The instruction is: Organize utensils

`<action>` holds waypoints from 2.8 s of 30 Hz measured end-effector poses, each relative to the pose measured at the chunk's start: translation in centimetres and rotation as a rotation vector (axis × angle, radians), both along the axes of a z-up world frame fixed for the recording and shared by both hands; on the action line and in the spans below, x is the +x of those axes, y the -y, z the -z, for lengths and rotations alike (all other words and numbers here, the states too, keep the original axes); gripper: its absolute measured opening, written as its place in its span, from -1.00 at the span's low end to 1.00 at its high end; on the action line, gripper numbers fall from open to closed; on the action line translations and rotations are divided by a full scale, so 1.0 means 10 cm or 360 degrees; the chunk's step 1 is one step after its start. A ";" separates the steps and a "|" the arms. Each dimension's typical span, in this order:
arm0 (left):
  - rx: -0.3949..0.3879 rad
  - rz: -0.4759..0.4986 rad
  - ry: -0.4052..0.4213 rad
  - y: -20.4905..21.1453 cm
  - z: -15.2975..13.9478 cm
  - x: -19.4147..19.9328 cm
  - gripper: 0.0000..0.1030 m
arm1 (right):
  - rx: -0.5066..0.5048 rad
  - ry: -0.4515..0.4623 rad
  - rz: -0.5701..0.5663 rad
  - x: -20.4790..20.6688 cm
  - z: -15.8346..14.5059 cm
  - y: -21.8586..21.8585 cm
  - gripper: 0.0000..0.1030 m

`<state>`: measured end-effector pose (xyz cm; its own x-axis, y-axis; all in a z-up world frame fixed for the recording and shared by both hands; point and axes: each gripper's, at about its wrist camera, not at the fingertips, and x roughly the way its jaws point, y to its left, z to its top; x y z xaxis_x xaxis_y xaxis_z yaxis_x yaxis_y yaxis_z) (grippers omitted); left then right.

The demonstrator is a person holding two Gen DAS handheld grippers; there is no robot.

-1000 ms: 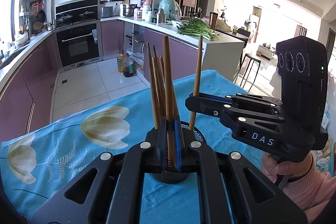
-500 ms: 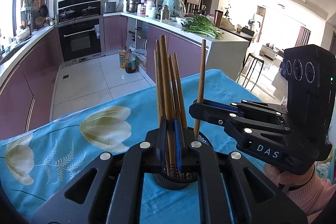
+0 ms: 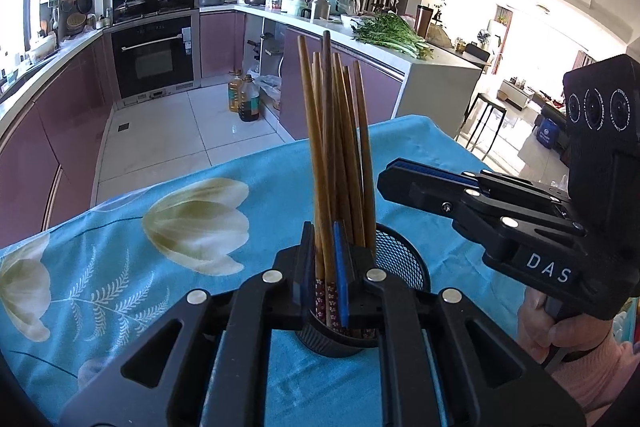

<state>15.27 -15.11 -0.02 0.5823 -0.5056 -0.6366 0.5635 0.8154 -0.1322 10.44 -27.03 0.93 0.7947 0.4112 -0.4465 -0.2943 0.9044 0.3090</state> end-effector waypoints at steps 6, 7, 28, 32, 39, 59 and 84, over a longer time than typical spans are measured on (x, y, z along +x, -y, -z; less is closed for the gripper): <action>-0.0016 -0.0066 0.0077 -0.13 0.01 -0.09 -0.36 | -0.0015 0.0007 -0.0015 -0.06 -0.01 -0.03 -0.71; -0.0025 -0.0080 0.0091 -0.16 0.00 -0.12 -0.33 | -0.0025 0.0010 -0.0019 -0.08 -0.01 -0.05 -0.66; -0.0043 -0.0655 0.0555 -1.14 -0.04 -1.02 0.89 | -0.0243 0.0303 0.0080 -0.64 0.05 -0.42 0.87; -0.0049 -0.0730 0.0600 -1.28 -0.06 -1.14 0.89 | -0.0256 0.0350 0.0084 -0.72 0.04 -0.49 0.87; -0.0055 -0.0824 0.0701 -1.41 -0.13 -1.35 0.89 | -0.0289 0.0468 0.0111 -0.90 0.04 -0.60 0.87; -0.0039 -0.0976 0.0853 -1.58 -0.16 -1.65 0.89 | -0.0318 0.0513 0.0163 -1.00 0.04 -0.67 0.87; -0.0069 -0.1004 0.0905 -1.61 -0.22 -1.73 0.89 | -0.0292 0.0508 0.0208 -1.01 0.06 -0.61 0.87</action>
<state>-2.02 1.00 2.19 0.9888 0.0042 -0.1495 -0.0050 1.0000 -0.0050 0.32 -20.92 0.28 0.9460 0.2335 -0.2249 -0.2281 0.9723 0.0500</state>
